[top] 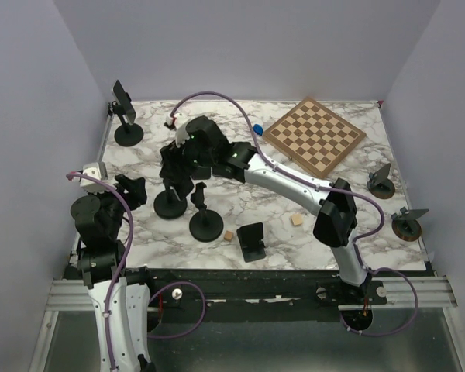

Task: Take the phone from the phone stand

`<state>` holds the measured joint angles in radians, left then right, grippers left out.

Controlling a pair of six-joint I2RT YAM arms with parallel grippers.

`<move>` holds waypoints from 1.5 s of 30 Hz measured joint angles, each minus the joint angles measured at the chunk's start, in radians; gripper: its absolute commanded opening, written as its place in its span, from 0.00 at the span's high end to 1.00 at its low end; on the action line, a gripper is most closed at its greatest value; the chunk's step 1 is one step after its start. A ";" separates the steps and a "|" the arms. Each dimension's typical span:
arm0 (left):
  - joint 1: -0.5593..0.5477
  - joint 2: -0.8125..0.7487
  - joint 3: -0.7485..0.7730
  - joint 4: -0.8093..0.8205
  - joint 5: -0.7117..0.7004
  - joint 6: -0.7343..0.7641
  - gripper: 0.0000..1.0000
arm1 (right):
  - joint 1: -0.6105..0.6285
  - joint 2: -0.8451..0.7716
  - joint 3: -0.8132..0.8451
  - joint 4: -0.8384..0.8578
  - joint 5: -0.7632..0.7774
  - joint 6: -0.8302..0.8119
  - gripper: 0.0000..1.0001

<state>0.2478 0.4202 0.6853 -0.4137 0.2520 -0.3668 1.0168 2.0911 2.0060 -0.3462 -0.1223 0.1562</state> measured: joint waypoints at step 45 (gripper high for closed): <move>-0.104 0.219 -0.059 0.169 0.435 -0.003 0.55 | -0.071 0.075 0.121 -0.092 -0.180 0.301 0.99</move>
<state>0.1436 0.6395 0.6262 -0.2451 0.6872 -0.3695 0.9463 2.1658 2.1273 -0.4381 -0.3027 0.4572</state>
